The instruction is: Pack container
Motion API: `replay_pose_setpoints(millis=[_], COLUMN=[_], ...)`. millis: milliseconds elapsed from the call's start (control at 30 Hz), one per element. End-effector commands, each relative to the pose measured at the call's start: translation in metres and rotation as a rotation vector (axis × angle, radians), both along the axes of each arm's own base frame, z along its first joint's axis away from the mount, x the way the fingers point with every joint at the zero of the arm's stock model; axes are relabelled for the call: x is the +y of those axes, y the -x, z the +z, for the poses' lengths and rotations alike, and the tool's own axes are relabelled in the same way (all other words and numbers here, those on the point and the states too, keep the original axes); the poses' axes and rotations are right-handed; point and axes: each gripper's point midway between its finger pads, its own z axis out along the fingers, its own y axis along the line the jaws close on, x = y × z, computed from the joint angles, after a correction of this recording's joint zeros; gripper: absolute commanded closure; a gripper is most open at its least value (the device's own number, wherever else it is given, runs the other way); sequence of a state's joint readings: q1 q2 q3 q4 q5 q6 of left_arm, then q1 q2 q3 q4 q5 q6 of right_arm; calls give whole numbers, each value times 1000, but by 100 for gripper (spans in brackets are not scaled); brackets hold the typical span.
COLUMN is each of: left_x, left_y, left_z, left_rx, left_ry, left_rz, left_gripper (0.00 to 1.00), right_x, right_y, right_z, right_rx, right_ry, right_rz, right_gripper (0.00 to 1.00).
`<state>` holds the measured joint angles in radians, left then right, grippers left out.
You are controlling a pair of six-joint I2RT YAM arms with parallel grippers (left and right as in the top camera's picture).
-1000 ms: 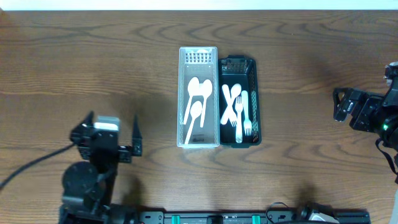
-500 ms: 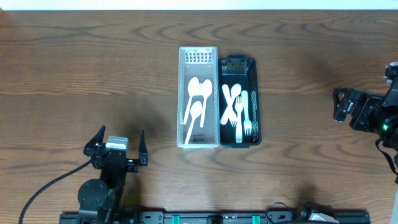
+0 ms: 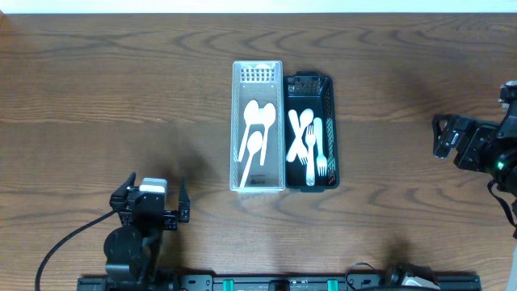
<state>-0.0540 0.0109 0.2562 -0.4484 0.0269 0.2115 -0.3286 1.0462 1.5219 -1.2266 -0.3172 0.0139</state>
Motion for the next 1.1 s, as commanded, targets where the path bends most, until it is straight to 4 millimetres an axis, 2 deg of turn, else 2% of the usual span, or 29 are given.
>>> replay_pose_setpoints(millis=[0,467,767,833,1000,1067], left_x=[3,2,2,1,-5,-5], left_y=[0,1,-1,-5,-19,-22], left_z=[-6,-26,-50,-47,-23,-23], left_rx=[10,65,110,83,-58,-79], left_ry=[-14,-15,-16,-8,64,66], left_rz=[6,2,2,-1,-16,-16], left_gripper=[2,2,2,2,2,2], right_x=[-1,-2,-2,-2,-2,-2], right_y=[0,0,0,0,0,0], right_z=[1,1,1,1,1,1], right_rx=[-2,-2,-2,-2,-2,-2], right_ry=[8,9,9,9,9,9], right_rz=[-1,-1,-1,-1,-1,-1], right_gripper=[1,1,1,1,1,1])
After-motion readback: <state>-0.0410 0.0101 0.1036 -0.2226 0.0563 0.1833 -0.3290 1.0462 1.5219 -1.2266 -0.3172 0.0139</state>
